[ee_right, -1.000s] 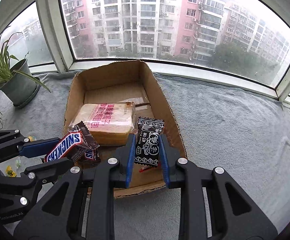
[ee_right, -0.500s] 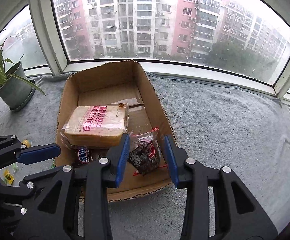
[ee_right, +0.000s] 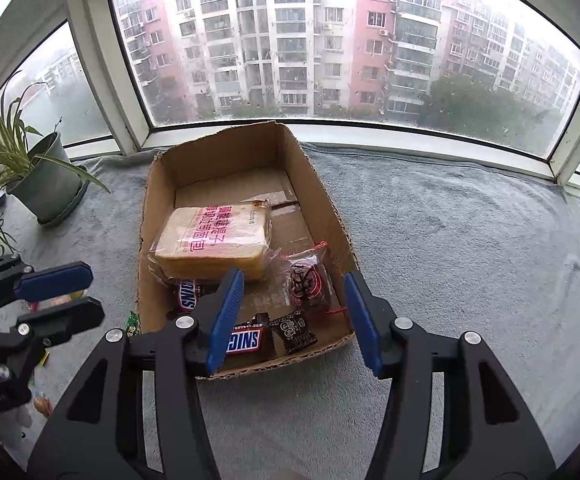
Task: Organize snacks
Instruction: 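Carry both snacks into the box and open both tools, then withdraw both tools from the box back over the remaining snacks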
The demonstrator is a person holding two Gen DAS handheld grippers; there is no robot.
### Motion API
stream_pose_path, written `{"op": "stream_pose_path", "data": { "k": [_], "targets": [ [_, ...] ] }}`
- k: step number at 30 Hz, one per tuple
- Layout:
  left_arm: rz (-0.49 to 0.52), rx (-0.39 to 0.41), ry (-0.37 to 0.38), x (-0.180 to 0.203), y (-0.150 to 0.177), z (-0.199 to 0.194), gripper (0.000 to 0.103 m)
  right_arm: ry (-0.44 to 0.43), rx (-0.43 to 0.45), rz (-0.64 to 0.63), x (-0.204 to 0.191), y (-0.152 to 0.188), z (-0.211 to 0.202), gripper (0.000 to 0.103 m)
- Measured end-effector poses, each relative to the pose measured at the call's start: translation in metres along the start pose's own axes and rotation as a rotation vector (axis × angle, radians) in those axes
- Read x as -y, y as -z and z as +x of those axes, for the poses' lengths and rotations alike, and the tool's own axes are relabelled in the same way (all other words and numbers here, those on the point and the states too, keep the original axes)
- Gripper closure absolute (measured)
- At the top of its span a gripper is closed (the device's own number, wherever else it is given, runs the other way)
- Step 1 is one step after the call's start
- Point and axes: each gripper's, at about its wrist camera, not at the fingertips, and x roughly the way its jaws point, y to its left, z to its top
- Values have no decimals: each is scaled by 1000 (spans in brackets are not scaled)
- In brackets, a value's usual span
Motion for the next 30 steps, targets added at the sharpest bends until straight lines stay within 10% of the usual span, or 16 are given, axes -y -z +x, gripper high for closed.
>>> {"op": "stream_pose_path", "data": {
  "k": [3, 9, 13, 30],
  "targets": [
    [-5, 24, -14, -10, 3, -23, 76, -7, 30, 1, -2, 6, -12, 26],
    [-32, 86, -77, -46, 19, -86, 75, -139, 11, 42, -12, 21, -29, 24],
    [-74, 129, -119, -76, 40, -134, 50, -176, -12, 37, -28, 34, -39, 21],
    [-403, 94, -279, -161, 183, -220, 42, 24, 38, -217, -113, 88, -69, 10]
  ]
}}
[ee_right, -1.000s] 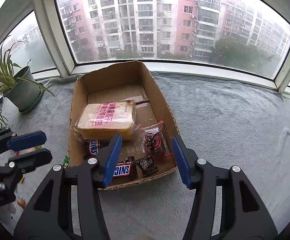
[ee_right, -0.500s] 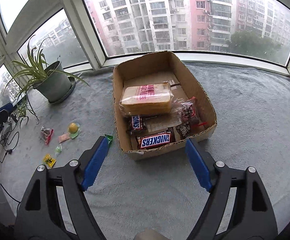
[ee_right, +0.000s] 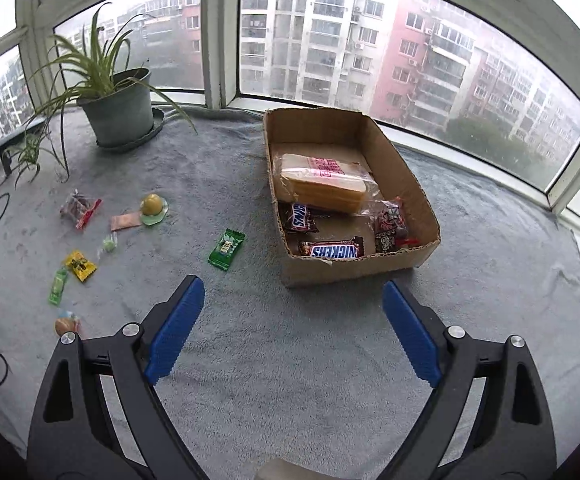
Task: Organize snacks
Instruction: 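Withdraw both tools from the box back over the remaining snacks, then grasp the light-green candy packet with the left tool while the right tool grasps the dark-green packet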
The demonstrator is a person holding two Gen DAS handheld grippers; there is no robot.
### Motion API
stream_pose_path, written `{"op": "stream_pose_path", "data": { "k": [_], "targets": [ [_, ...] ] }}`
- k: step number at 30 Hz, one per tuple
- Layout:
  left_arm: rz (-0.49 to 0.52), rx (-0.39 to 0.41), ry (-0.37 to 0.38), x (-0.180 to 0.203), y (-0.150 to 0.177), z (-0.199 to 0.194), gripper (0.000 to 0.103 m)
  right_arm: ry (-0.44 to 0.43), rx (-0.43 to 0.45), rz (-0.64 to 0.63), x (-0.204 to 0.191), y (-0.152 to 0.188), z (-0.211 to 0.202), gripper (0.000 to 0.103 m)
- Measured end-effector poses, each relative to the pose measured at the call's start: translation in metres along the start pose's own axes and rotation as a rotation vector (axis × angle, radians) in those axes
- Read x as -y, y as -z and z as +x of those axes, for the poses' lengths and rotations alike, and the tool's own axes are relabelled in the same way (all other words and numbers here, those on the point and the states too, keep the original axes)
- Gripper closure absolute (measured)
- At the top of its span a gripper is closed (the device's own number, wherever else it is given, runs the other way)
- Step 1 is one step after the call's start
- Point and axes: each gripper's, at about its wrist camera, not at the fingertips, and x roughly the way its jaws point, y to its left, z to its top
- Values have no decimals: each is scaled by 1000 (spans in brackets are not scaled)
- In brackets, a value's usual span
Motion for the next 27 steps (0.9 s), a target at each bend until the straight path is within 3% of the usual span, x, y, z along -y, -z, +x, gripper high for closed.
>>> {"op": "stream_pose_path", "data": {
  "k": [6, 15, 18, 22, 27],
  "targets": [
    [-34, -36, 5, -2, 28, 9, 42, -67, -99, -42, -24, 12, 15, 10],
    [0, -94, 18, 18, 49, 31, 42, -114, -111, -84, -52, 23, 28, 12],
    [2, -103, 10, 22, 52, 38, 43, -159, -129, -26, -53, 21, 35, 24],
    [-2, -131, 12, 25, 54, 50, 62, -203, -152, 127, -43, 17, 51, 27],
    [-7, -163, 6, 30, 58, 63, 66, -197, -161, 145, -44, 7, 70, 42]
  ]
}}
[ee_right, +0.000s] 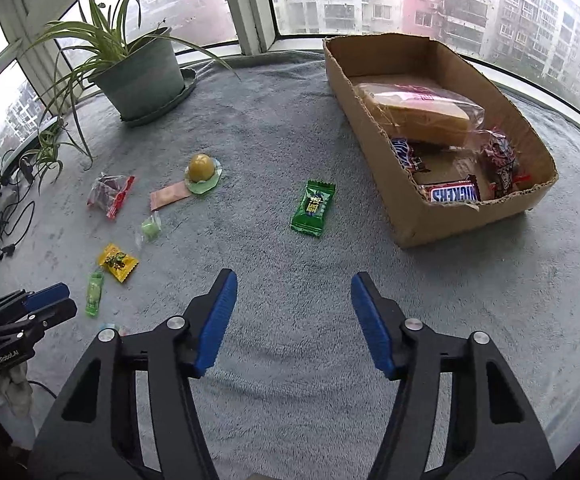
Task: Organize snacks
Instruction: 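Grasp the light-green candy packet with the left tool while the right tool grasps the dark-green packet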
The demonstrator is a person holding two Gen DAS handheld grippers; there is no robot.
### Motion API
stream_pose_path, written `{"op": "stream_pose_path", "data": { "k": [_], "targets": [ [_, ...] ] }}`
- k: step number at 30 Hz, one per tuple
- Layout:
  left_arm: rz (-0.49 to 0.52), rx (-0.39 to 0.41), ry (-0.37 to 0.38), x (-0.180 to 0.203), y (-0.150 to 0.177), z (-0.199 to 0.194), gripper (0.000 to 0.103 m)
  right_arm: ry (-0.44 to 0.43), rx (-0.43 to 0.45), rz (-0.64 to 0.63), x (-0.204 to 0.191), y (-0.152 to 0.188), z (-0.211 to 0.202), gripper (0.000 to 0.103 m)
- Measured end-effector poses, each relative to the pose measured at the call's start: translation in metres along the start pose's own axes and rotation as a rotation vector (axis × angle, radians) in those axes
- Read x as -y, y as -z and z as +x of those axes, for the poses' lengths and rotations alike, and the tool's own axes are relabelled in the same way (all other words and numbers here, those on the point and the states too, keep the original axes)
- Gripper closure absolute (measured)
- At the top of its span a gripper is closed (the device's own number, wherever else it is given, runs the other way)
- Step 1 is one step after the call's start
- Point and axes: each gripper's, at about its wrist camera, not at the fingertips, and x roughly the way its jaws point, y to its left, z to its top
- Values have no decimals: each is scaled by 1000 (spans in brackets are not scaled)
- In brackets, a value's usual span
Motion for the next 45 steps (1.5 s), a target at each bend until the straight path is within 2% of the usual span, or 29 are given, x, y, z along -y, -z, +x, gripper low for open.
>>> {"op": "stream_pose_path", "data": {
  "k": [3, 15, 17, 24, 30, 32, 36, 39, 45],
  "targets": [
    [-25, -15, 9, 0, -2, 6, 66, 12, -12, -3, -2, -9, 13, 49],
    [-64, -52, -8, -2, -2, 19, 66, 34, -63, 38, 3, -38, 55, 62],
    [-69, -59, -8, -3, -2, 20, 66, 37, -73, 47, 4, -41, 60, 68],
    [-63, -57, -29, -1, -7, 27, 66, 35, -92, 73, 10, -46, 71, 69],
    [-4, -47, -75, 7, -7, 30, 66, 40, -97, 72, 12, -49, 74, 75],
    [-3, -42, -81, 6, -6, 29, 68, 49, -99, 58, 10, -49, 74, 76],
    [7, -35, -102, 3, -5, 28, 82, 68, -103, 14, 2, -49, 75, 79],
    [0, -30, -97, 0, -4, 26, 85, 74, -106, -21, -4, -48, 75, 81],
    [-36, -28, -75, -8, -4, 22, 94, 76, -91, -44, -5, -50, 70, 94]
  ]
}}
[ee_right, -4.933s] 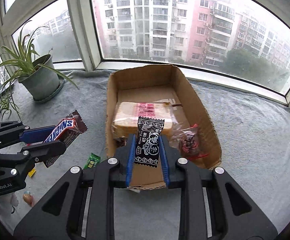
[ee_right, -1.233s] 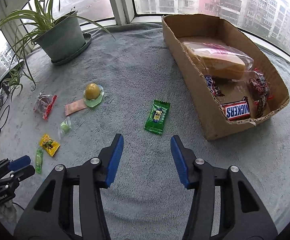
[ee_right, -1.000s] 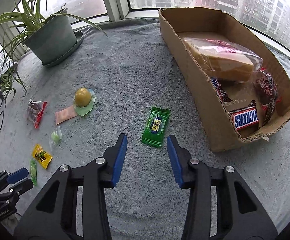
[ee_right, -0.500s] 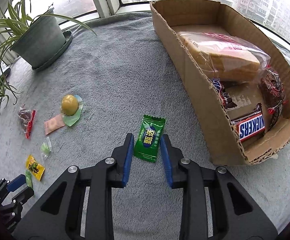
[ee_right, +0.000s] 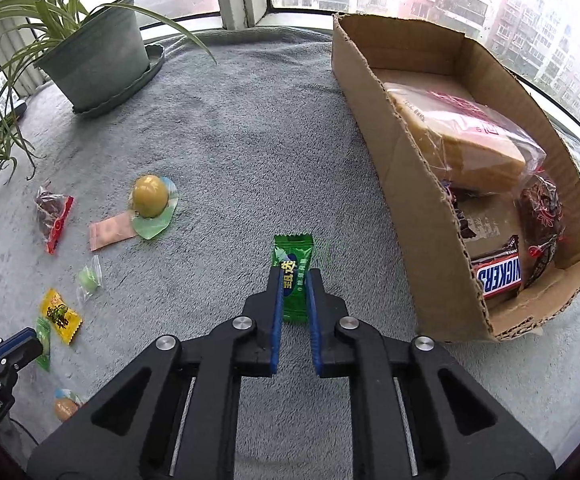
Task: Organize snacks
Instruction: 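Grasp the light-green candy packet with the left tool while the right tool grasps the dark-green packet, then carry both green packets to the box and open both tools inside it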
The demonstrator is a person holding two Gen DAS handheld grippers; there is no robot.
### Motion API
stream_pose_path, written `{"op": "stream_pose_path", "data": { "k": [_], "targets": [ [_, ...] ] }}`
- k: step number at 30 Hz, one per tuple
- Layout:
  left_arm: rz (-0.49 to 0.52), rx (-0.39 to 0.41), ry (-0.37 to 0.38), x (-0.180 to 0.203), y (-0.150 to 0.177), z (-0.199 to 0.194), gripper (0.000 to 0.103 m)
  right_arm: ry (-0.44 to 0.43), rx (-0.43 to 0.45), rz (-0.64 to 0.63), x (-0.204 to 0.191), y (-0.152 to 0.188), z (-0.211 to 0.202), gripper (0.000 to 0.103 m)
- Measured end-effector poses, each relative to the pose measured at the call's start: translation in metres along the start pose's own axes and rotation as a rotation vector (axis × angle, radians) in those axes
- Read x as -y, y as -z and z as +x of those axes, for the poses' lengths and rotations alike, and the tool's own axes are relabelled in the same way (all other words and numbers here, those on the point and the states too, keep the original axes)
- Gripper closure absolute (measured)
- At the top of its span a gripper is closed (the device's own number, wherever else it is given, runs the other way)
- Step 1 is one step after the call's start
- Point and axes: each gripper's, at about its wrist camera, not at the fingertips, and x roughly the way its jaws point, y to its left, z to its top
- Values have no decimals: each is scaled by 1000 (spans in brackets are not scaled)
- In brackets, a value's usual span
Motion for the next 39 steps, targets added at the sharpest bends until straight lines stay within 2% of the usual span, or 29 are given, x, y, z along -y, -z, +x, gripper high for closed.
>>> {"op": "stream_pose_path", "data": {
  "k": [6, 8, 9, 10, 16, 18, 20, 21, 24, 27, 29, 39],
  "targets": [
    [-29, -6, 24, -5, 2, -1, 95, -16, -16, 10, 4, 0, 1, 93],
    [-55, -20, 34, -7, 2, -2, 89, -12, -27, 5, 4, -1, 3, 93],
    [-56, -20, 38, -5, 1, -2, 83, -10, -28, 0, 3, -1, 3, 93],
    [-46, -22, 33, -3, 1, -3, 80, -7, -30, -3, 1, -2, 3, 93],
    [21, -50, -21, 12, -3, 4, 80, 17, -47, -30, -4, -6, 5, 90],
    [53, -62, -47, 14, -6, 6, 80, 31, -50, -37, -4, -7, 5, 81],
    [85, -76, -59, 15, -8, 8, 80, 16, -62, -42, -2, -6, 6, 63],
    [100, -78, -63, 16, -8, 8, 84, 3, -72, -41, -1, -6, 8, 63],
    [132, -77, -64, 17, -7, 9, 84, 5, -71, -50, -1, -4, 12, 64],
    [130, -78, -58, 16, -8, 9, 85, 11, -64, -69, -4, -5, 12, 78],
    [129, -80, -52, 15, -9, 9, 85, 4, -70, -77, -5, -5, 11, 81],
    [81, -68, -34, 8, -7, 0, 85, -46, -37, -45, 2, 0, -4, 82]
  ]
}}
